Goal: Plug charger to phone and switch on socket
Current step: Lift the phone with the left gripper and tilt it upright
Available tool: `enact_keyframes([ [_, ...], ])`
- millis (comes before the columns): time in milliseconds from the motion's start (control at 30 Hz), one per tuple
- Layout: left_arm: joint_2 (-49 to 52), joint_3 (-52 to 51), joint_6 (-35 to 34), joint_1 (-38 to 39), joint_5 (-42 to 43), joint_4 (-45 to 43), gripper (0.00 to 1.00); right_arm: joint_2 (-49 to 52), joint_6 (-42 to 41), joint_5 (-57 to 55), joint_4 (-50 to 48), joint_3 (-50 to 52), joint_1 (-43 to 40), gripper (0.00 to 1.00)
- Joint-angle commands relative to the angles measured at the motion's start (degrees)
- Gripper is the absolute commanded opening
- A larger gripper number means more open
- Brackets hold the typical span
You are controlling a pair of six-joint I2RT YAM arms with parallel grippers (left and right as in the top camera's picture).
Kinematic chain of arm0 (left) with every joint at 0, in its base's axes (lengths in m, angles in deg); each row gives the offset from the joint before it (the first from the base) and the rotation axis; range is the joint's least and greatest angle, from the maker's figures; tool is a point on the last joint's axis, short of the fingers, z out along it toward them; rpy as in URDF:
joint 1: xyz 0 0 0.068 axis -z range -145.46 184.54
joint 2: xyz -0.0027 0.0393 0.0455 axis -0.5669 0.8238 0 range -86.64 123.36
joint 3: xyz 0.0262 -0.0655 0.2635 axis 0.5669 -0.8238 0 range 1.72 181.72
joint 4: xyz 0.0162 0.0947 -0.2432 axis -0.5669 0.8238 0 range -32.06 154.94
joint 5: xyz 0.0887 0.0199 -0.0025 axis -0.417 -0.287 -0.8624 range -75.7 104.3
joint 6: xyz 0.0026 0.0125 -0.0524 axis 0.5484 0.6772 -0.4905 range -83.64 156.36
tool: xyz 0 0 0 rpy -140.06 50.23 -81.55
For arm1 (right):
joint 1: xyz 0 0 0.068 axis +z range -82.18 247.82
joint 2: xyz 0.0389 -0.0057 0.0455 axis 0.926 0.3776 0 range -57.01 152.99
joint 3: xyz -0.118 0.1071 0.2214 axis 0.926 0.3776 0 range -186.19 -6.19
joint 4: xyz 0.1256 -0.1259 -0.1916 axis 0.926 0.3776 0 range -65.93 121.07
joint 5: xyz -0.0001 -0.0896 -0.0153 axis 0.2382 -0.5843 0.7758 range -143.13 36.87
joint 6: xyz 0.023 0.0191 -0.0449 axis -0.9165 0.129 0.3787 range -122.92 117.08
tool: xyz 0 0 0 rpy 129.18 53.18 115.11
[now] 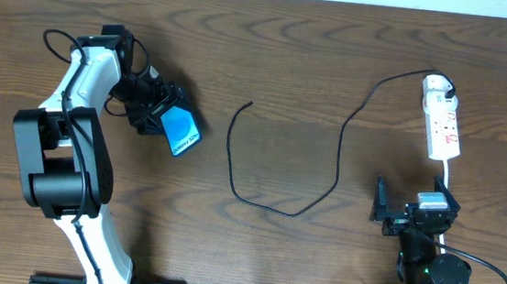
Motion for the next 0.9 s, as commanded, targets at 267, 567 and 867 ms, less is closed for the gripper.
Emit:
enact_keyframes([
  [267, -1.9, 0.7, -11.3, -0.1, 12.1, 3.2, 0.52, -0.3, -0.6, -0.4, 0.2, 0.1, 0.2, 0.99],
  [567, -1.9, 0.7, -15.0, -0.1, 19.9, 3.4, 0.52, -0.3, -0.6, -0.4, 0.2, 0.1, 0.2, 0.99],
  [867, -1.9, 0.7, -20.5, -0.1, 25.2, 4.7, 0.52, -0.3, -0.6, -0.4, 0.2, 0.1, 0.2, 0.99],
])
